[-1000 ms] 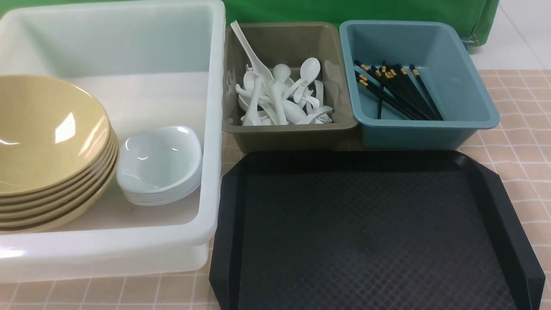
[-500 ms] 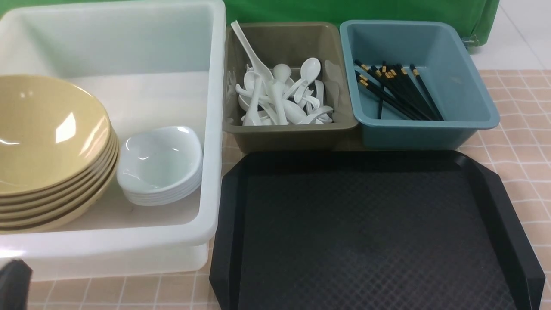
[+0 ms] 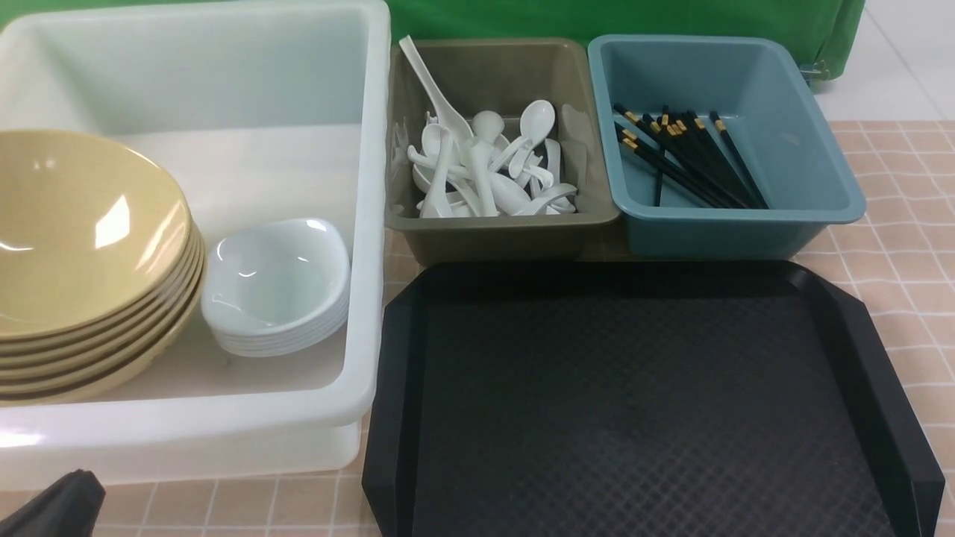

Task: On brown table put chopsticks spoon bowls plates into blue grey white boxes.

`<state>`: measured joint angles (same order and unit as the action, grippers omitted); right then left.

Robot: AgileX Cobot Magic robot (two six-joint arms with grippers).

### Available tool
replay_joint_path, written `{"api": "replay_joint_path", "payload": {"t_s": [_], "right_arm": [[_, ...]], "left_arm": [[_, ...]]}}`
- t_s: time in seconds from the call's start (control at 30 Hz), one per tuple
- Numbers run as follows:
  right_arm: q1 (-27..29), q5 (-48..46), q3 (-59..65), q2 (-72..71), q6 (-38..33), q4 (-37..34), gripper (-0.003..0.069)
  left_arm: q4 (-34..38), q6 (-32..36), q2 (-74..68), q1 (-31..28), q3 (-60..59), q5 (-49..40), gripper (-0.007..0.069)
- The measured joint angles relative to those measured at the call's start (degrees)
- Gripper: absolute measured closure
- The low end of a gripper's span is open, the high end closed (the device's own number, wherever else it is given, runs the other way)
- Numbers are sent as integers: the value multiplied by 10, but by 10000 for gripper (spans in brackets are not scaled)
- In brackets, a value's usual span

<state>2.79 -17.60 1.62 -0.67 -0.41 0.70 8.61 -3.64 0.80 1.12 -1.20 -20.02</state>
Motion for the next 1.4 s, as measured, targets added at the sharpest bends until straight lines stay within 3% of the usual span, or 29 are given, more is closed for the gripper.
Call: {"api": "replay_joint_path", "payload": {"t_s": [1.4], "right_arm": [[0, -1, 0, 0, -1, 0, 517]], "left_arm": [[-28, 22, 0, 10, 0, 2, 623]]}}
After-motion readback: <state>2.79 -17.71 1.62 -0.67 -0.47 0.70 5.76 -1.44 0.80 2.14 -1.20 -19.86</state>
